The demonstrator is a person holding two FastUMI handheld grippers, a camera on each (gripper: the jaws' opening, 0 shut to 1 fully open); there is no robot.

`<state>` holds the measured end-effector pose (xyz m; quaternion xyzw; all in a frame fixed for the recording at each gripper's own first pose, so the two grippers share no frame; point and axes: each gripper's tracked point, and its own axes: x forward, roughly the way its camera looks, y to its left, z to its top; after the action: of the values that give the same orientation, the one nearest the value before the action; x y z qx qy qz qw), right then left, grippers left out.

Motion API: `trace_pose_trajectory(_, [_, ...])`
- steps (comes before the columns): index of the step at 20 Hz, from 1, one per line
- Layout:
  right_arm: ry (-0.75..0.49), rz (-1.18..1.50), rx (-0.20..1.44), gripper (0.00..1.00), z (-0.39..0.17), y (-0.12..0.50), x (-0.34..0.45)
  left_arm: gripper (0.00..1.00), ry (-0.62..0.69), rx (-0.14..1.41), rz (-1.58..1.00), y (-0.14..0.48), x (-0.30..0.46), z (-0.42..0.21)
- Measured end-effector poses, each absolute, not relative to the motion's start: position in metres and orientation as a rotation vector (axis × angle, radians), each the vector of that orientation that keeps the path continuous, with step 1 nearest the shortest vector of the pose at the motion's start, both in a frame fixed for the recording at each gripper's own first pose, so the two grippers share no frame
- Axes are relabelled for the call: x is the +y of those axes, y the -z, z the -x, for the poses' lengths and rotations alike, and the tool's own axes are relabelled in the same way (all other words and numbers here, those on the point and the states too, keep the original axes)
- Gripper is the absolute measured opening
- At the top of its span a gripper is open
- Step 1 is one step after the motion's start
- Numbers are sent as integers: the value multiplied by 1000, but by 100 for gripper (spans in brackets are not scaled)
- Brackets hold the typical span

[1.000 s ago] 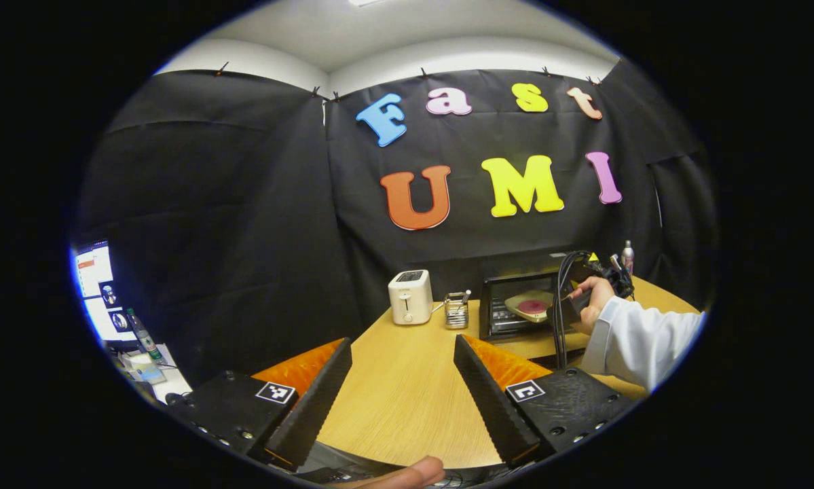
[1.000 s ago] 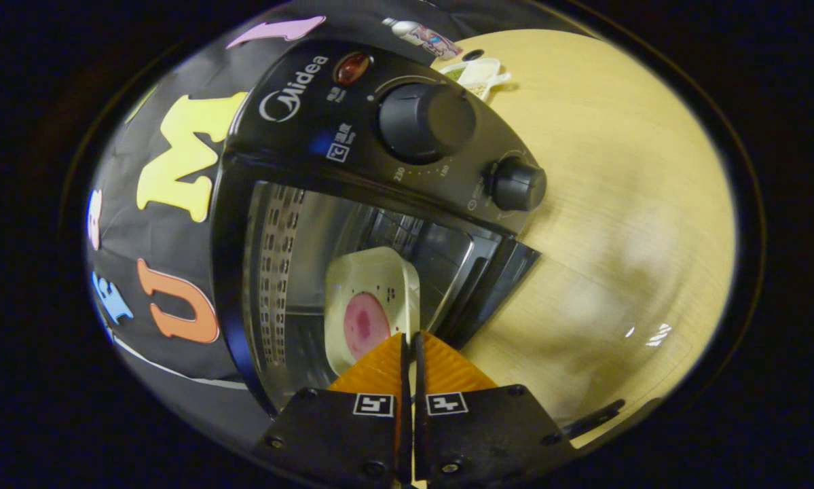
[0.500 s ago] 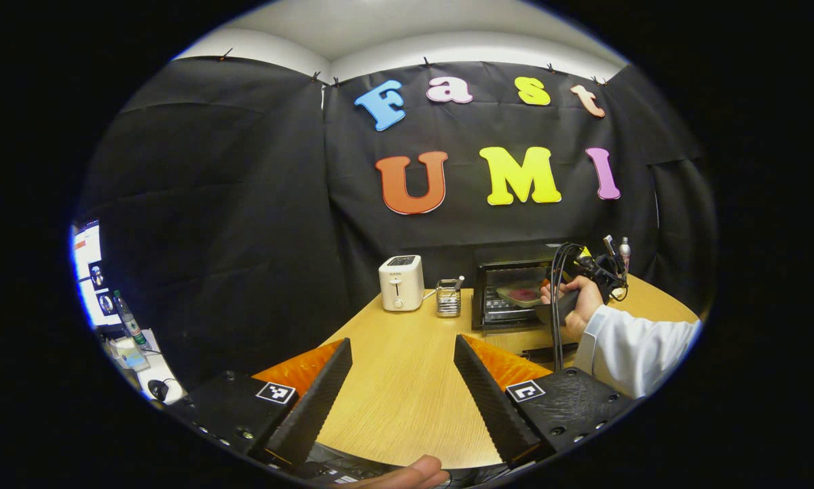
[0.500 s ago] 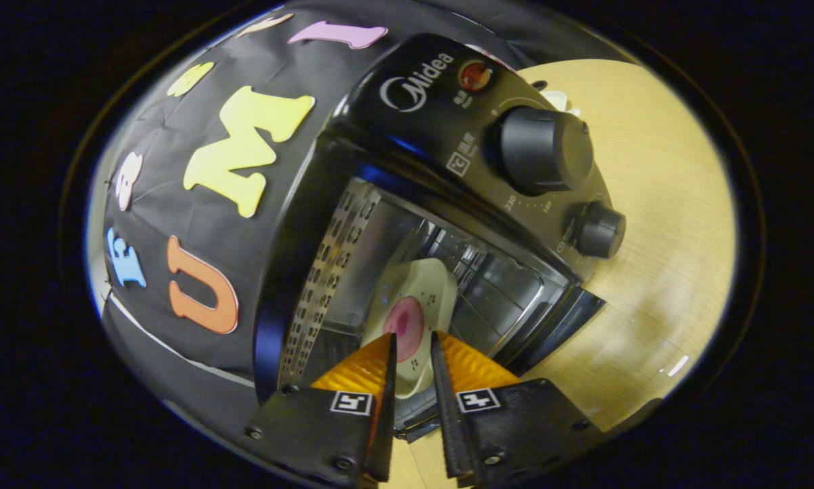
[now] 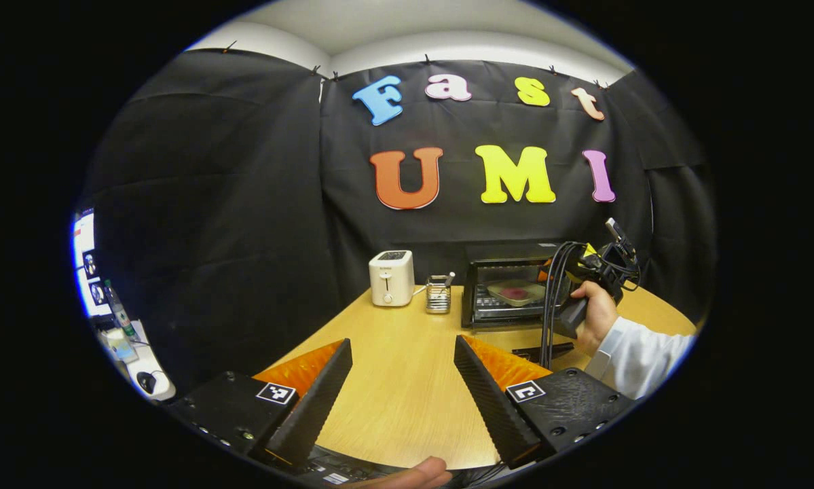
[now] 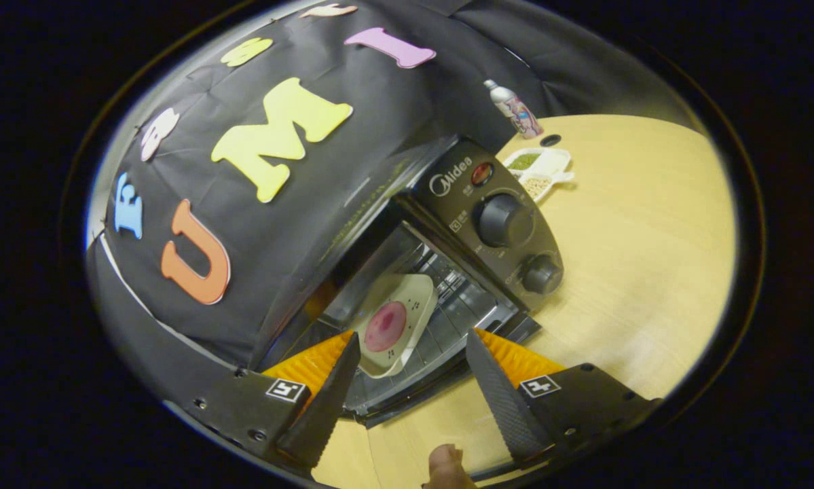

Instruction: Open the electric oven with the left hand, put the food in, and close the electric oven.

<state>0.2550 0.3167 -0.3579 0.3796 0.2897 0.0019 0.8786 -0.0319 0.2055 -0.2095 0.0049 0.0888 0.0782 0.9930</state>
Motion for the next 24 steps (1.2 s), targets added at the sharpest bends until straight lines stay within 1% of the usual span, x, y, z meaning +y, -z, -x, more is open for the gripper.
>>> trace_pose_trajectory(3, [-25, -646, 595, 95, -229, 348, 294, 97, -135, 226, 29, 229, 196, 18])
trace_pose_trajectory(8, [-84, -475, 526, 95, -193, 311, 257, 96, -123, 341, -33, 277, 178, -8])
trace_pose_trajectory(12, [-163, -415, 464, 95, -164, 273, 229, 97, -31, 434, 15, 312, 134, -33])
trace_pose_trajectory(13, [-164, -388, 438, 95, -158, 263, 218, 97, -2, 450, 16, 319, 120, -40])
trace_pose_trajectory(14, [-163, -359, 411, 100, -153, 254, 206, 97, 28, 468, 16, 326, 107, -45])
trace_pose_trajectory(16, [-141, -308, 369, 100, -141, 239, 183, 97, 87, 496, 24, 338, 79, -54])
trace_pose_trajectory(17, [-134, -282, 346, 94, -136, 231, 173, 97, 111, 508, 27, 343, 66, -59])
trace_pose_trajectory(19, [-128, -242, 309, 94, -125, 220, 159, 97, 134, 530, 30, 352, 46, -67])
trace_pose_trajectory(20, [-138, -222, 291, 100, -118, 212, 157, 97, 147, 541, 30, 356, 35, -71])
trace_pose_trajectory(21, [-156, -195, 274, 95, -111, 206, 153, 97, 157, 544, 22, 359, 25, -75])
trace_pose_trajectory(24, [-168, -166, 245, 95, -92, 194, 137, 97, 184, 560, 4, 365, 3, -86])
